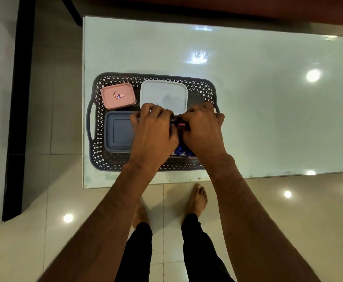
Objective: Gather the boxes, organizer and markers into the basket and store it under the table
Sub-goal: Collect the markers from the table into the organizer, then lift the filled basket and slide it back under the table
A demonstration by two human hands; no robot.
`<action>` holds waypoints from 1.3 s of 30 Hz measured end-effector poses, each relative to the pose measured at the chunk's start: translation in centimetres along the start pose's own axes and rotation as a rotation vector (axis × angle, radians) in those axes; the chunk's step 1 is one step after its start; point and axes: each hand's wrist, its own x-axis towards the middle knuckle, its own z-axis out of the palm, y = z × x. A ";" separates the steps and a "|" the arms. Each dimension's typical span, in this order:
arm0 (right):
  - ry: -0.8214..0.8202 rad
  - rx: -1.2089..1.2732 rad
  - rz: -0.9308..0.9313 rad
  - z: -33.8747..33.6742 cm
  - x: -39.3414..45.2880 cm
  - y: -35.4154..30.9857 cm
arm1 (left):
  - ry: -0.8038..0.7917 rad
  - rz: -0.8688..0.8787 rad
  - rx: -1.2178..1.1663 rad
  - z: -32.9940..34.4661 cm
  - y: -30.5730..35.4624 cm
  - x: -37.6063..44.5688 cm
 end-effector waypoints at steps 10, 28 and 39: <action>0.146 0.341 -0.018 0.5 -0.5 0.9 | 0.061 0.009 -0.081 -0.3 0.1 -0.3; 0.312 0.855 0.135 0.8 -0.4 7.8 | 0.357 -0.263 -0.476 -3.5 -9.5 0.2; 0.222 1.168 0.336 3.9 -0.5 8.0 | 0.124 -0.552 -0.950 -3.2 -13.9 0.0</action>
